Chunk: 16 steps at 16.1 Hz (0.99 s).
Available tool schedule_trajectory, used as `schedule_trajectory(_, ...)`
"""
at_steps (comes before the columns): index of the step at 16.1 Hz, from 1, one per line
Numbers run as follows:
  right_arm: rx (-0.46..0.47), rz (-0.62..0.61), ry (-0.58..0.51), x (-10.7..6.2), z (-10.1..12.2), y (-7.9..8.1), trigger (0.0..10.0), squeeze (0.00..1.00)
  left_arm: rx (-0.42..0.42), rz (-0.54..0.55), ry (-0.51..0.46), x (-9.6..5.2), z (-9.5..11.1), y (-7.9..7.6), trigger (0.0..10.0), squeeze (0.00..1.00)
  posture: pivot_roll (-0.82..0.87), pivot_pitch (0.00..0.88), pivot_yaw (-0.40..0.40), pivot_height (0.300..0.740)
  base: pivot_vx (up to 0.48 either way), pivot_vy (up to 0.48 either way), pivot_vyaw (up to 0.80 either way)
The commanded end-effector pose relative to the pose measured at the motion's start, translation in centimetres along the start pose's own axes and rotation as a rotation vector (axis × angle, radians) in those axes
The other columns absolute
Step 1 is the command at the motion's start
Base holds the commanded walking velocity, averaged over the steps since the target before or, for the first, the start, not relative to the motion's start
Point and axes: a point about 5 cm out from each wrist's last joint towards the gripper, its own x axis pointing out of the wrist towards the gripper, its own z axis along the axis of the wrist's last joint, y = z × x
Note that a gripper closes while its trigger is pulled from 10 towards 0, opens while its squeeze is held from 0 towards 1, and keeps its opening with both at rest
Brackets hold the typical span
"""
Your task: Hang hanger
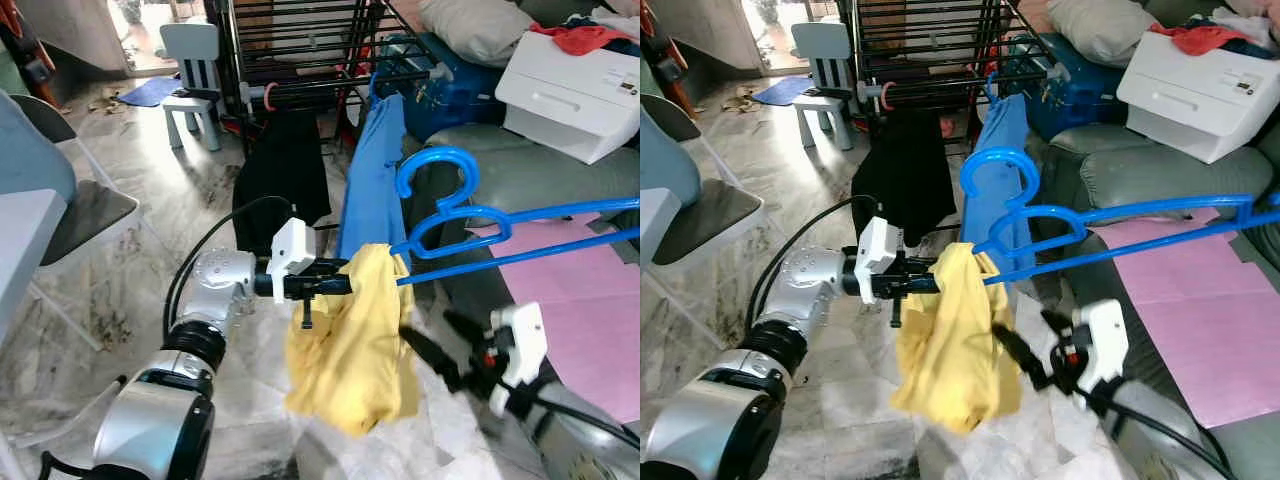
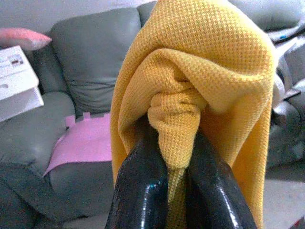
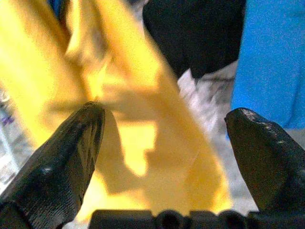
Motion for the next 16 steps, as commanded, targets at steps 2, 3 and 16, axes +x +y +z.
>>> schedule_trajectory(2, -0.014, 0.046, 0.002, -0.1, 0.3, 0.7, 10.0, 0.89, 0.07, -0.005, -0.048, 0.7, 1.9, 0.9, 0.0, 0.0, -0.01, 0.0, 0.003, 0.74, 0.0, 0.0, 0.0)
schedule_trajectory(3, -0.014, 0.053, 0.005, -0.1, 0.2, 0.8, 10.0, 0.87, 0.076, -0.007, -0.05, 0.8, 1.9, 0.9, 0.0, 0.0, -0.01, 0.0, 0.001, 0.74, 0.0, 0.0, 0.0)
schedule_trajectory(16, -0.03, 0.017, -0.178, -1.4, 3.6, -0.9, 10.0, 0.55, 0.063, 0.008, 0.009, -0.2, 0.8, 0.6, 0.0, 0.0, 0.0, 0.0, 0.004, 0.74, 0.0, 0.0, 0.0)
